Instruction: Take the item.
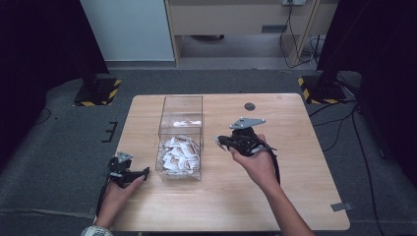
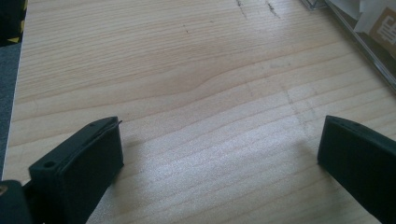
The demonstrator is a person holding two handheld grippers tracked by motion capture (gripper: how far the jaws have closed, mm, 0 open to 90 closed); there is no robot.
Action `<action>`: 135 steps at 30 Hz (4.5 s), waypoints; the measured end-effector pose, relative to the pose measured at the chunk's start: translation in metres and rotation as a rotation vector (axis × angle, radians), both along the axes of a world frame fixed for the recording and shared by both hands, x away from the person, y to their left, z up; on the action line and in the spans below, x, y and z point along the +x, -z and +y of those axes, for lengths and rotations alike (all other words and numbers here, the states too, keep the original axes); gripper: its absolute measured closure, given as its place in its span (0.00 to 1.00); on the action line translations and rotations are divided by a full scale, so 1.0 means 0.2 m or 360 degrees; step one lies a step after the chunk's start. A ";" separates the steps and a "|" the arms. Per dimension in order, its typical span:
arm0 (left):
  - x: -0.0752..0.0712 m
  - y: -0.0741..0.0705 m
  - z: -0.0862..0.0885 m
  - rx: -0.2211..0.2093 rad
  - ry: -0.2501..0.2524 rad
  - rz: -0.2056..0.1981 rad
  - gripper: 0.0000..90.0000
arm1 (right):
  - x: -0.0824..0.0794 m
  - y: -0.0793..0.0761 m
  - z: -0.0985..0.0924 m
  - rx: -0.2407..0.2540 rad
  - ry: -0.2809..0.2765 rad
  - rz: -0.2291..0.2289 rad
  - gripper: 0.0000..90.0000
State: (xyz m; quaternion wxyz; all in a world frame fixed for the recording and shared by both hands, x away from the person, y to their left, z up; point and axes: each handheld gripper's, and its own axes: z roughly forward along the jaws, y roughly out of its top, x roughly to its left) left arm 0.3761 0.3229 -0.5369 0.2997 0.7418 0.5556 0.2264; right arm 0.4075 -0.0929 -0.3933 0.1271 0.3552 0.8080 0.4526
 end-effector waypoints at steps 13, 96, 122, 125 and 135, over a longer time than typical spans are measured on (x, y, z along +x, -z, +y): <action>0.00 0.00 0.00 0.0000 0.0000 0.0000 0.00 | 0.03 0.07 -0.16 -0.0024 0.0140 0.0022 1.00; 0.00 0.00 0.00 0.0006 -0.0004 -0.0003 0.00 | 0.32 0.42 -0.41 -0.0062 0.0527 0.0148 0.99; 0.00 0.00 0.00 0.0006 -0.0004 -0.0003 0.00 | 0.31 0.48 -0.35 -0.0110 0.0487 0.0187 0.99; 0.00 0.00 0.00 0.0006 -0.0004 -0.0003 0.00 | 0.31 0.49 -0.34 -0.0117 0.0481 0.0192 0.99; 0.00 0.00 0.00 0.0006 -0.0004 -0.0003 0.00 | 0.31 0.50 -0.33 -0.0119 0.0479 0.0198 0.98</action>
